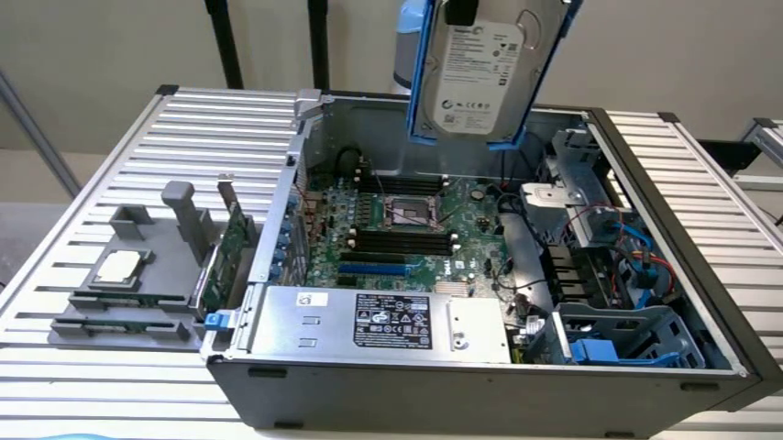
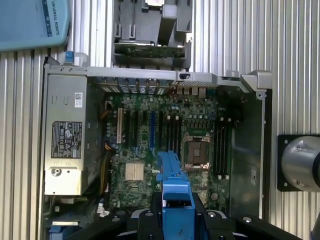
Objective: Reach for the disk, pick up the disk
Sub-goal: 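Pick up the disk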
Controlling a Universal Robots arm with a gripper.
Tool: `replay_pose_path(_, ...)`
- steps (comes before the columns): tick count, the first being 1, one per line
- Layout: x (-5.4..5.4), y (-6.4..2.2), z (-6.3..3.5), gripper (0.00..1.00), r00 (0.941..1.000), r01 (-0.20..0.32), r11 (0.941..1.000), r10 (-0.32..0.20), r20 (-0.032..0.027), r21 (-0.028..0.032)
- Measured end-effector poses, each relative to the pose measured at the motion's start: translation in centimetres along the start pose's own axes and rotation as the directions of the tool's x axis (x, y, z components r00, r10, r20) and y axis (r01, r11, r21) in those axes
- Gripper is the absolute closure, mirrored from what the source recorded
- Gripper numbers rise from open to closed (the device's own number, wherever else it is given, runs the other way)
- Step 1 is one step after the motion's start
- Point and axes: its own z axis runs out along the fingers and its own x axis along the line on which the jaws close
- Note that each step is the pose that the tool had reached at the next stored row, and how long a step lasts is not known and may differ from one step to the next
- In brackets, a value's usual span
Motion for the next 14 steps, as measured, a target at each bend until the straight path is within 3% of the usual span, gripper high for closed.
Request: replay_pose_path(14, 1.4, -6.21, 0.59, 0.67, 1.0, 0.002, 1.0, -0.002, 0.0001, -0.0002)
